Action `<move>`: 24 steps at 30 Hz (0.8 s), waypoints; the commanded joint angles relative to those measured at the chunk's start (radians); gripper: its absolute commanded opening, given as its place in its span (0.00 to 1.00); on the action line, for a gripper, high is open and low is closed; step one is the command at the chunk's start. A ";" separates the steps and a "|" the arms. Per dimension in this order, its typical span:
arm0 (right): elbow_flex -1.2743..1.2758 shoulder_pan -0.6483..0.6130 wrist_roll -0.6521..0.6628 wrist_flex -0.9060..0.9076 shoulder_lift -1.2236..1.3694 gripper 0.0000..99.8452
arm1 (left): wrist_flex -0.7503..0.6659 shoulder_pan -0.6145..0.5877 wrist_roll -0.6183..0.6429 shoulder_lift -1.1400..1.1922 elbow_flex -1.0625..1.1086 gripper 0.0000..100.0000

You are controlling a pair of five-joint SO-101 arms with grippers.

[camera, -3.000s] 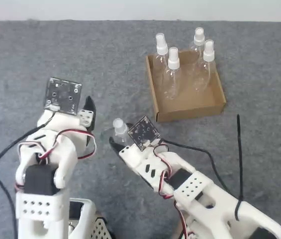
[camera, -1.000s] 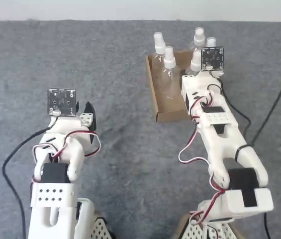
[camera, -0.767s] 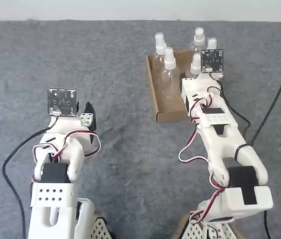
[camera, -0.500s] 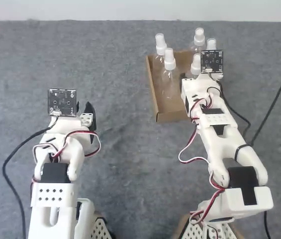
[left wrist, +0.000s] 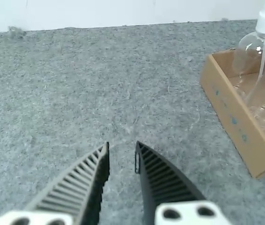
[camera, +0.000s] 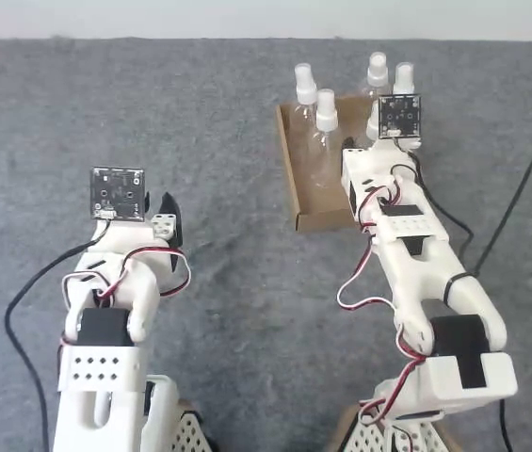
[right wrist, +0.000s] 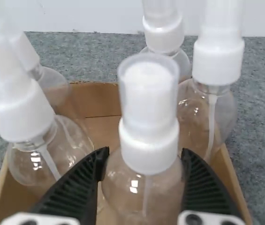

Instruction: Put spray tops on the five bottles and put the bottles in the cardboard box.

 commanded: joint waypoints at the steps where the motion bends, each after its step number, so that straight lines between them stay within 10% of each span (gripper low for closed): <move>1: 0.000 0.007 0.000 -0.015 -0.030 0.17 | -0.028 -0.002 0.011 -0.017 -0.008 0.08; 24: -0.005 0.004 0.058 -0.015 -0.031 0.17 | -0.028 -0.002 0.011 -0.017 -0.008 0.08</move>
